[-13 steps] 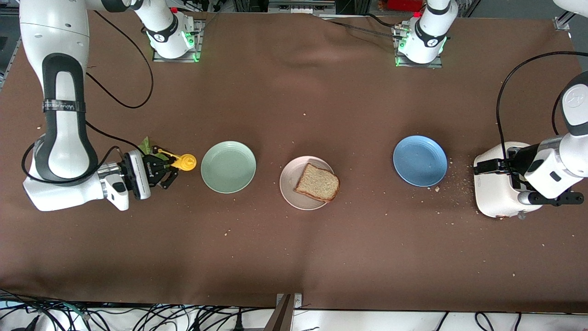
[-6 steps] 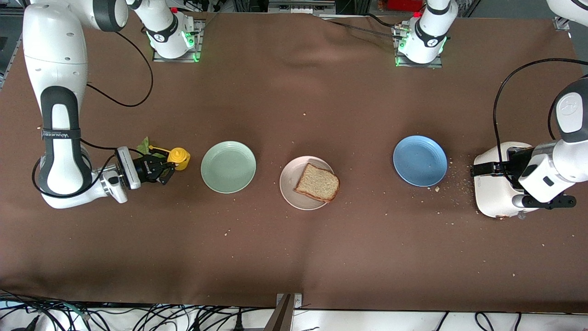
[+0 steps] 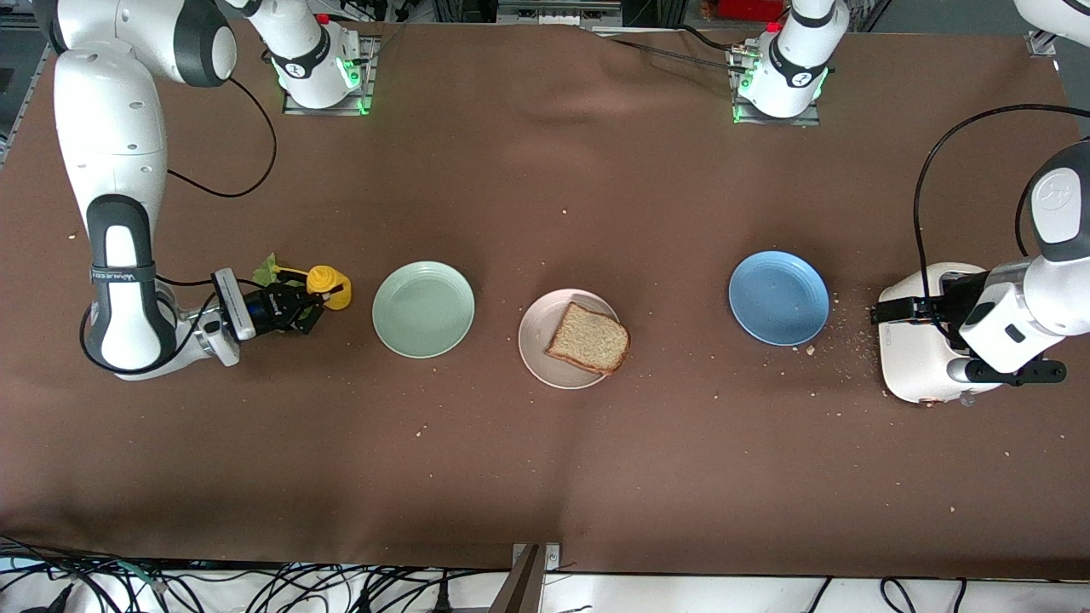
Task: Make sandwich in beige plate with both arms
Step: 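Set the mustard bottle down beside the lettuce and open the right gripper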
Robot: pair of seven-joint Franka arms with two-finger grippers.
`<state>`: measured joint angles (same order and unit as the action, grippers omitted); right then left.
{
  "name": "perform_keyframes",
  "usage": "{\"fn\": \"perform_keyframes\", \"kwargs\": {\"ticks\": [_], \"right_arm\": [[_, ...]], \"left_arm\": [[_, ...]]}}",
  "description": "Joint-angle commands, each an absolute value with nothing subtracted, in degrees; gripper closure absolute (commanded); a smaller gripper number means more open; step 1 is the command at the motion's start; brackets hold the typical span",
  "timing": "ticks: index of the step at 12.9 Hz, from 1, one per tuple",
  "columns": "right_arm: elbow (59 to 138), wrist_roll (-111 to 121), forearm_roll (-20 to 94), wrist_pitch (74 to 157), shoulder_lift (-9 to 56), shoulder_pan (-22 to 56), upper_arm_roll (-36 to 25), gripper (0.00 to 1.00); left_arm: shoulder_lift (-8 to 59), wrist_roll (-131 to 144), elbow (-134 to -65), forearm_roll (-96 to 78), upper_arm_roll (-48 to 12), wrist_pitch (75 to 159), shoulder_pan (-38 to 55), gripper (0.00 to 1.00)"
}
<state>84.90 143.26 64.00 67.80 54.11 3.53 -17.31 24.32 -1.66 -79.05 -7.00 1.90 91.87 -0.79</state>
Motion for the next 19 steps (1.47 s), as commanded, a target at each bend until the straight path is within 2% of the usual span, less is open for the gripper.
{"fn": "perform_keyframes", "kwargs": {"ticks": [1,9,10,11,12,13,15,19], "right_arm": [[84.38,145.89,65.82,65.83,56.06,2.11,-16.52,1.0],[84.02,145.81,68.03,65.57,58.71,1.76,-16.44,0.96],[84.02,145.81,68.03,65.57,58.71,1.76,-16.44,0.78],[84.02,145.29,68.11,65.65,58.71,1.76,-16.44,0.4],[84.02,145.11,68.03,65.74,58.71,1.76,-16.44,0.18],[83.85,144.93,67.85,65.83,58.62,1.76,-16.61,0.03],[83.76,144.84,67.33,66.0,58.19,1.84,-18.18,0.01],[81.92,140.82,61.89,66.62,57.31,3.95,-28.1,0.02]], "left_arm": [[23.91,-2.46,-78.31,-5.71,1.85,90.18,-0.62,0.0],[21.8,-2.11,-78.31,-5.54,1.76,89.47,0.18,0.0],[21.8,-2.02,-78.22,-5.89,1.58,89.56,0.52,0.0],[21.8,-1.24,-78.22,-4.67,1.67,89.65,2.62,0.0],[21.71,-0.53,-78.22,-2.13,2.1,89.74,2.64,0.0],[21.71,-0.88,-78.14,-1.76,2.2,89.82,2.46,0.0],[21.88,-0.88,-74.8,-1.23,2.37,89.56,2.55,0.0],[21.71,-0.97,-73.83,-1.32,2.46,88.15,1.85,0.0]]}}
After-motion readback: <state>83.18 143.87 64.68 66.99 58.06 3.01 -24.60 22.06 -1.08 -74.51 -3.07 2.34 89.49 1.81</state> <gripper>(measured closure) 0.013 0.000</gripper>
